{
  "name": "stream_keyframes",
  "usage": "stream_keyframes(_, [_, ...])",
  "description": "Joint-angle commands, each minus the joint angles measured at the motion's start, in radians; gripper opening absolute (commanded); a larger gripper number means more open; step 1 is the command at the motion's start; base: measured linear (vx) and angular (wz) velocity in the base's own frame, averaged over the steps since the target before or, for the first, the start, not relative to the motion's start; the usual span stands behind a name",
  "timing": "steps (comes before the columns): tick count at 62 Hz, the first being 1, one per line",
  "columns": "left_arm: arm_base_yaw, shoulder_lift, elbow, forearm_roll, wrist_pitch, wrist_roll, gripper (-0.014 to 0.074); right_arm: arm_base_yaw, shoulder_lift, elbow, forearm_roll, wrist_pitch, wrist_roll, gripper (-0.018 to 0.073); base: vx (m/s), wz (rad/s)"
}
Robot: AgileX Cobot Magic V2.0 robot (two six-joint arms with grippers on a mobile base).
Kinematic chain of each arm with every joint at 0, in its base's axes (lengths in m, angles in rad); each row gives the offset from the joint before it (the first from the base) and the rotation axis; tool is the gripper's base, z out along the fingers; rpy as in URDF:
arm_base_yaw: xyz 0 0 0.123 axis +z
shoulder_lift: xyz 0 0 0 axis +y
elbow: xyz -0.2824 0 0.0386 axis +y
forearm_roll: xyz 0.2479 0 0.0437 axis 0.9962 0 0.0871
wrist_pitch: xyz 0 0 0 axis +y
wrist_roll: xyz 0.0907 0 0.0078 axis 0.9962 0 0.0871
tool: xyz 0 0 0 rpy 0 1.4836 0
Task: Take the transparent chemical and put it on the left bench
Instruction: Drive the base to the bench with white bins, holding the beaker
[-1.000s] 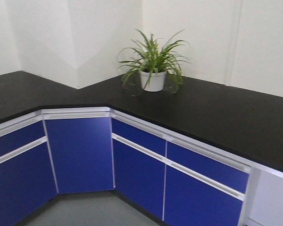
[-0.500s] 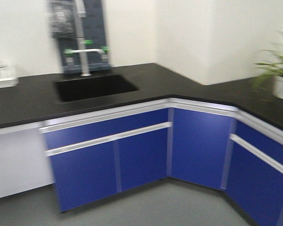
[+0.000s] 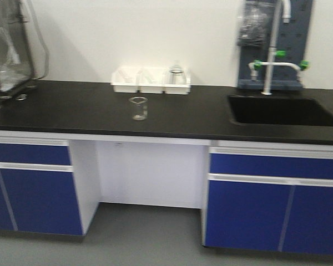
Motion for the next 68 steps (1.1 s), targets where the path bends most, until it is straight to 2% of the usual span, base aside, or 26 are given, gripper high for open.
stream_keyframes(1, [-0.002, -0.019, 0.016, -0.001, -0.078, -0.008, -0.0003, -0.004, 0.002, -0.034, -0.008, -0.084, -0.006, -0.0003, 0.19, 0.57])
stream_keyframes(37, [-0.002, -0.019, 0.016, -0.001, -0.078, -0.008, -0.0003, -0.004, 0.002, -0.034, -0.008, -0.084, -0.006, -0.0003, 0.28, 0.41])
stream_keyframes(68, [-0.002, -0.019, 0.016, -0.001, -0.078, -0.008, -0.0003, -0.004, 0.002, -0.034, -0.008, -0.084, -0.006, -0.0003, 0.45, 0.34])
